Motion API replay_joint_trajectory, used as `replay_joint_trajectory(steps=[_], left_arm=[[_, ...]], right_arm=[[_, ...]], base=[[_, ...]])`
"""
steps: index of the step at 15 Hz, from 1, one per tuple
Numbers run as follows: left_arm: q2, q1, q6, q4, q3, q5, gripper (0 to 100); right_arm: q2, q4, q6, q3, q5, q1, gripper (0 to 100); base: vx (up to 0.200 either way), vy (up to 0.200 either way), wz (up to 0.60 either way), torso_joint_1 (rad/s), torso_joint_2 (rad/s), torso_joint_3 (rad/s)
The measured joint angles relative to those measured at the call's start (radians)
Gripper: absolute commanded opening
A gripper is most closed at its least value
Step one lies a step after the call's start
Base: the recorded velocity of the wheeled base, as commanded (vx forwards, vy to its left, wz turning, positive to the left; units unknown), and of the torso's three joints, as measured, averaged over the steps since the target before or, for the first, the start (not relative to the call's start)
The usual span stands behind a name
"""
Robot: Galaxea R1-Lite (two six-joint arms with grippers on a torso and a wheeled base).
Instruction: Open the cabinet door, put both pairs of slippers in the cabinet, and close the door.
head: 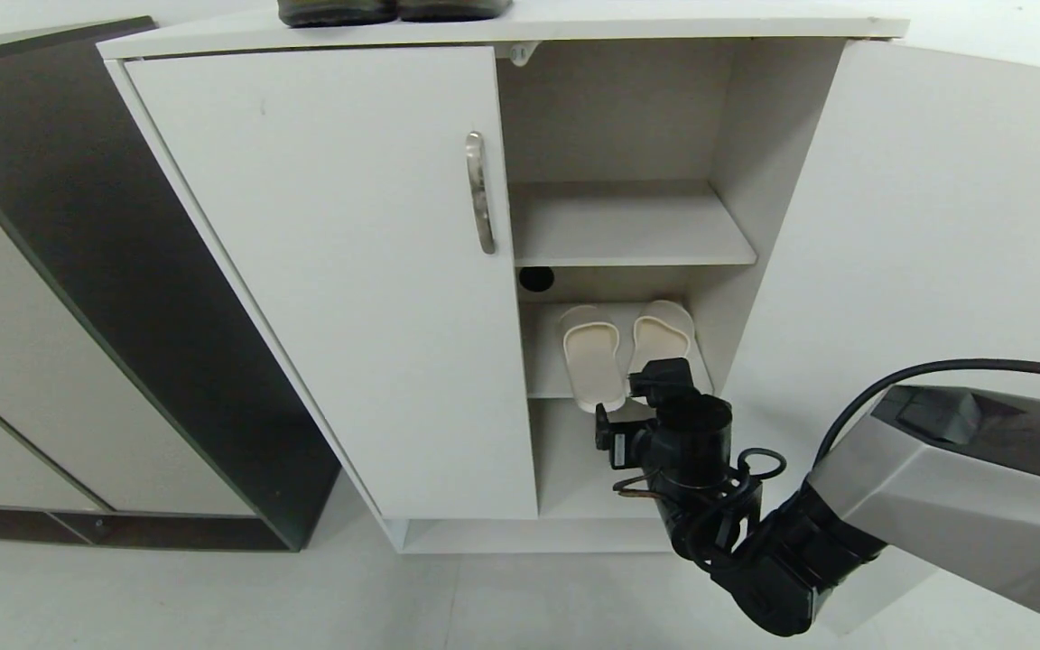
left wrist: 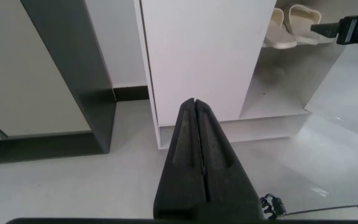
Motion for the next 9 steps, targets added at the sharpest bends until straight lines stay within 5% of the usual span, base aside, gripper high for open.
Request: replay_joint_trajectory(steps=[9], left_arm=[[0.0,0.0,0.0,0.0,0.0,-0.001,0]], right_arm=[[-0.002,-0.018,0.0,0.014,-0.001,-0.001,100]], base=[[0.0,0.0,0.0,0.001,0.0,0.049]])
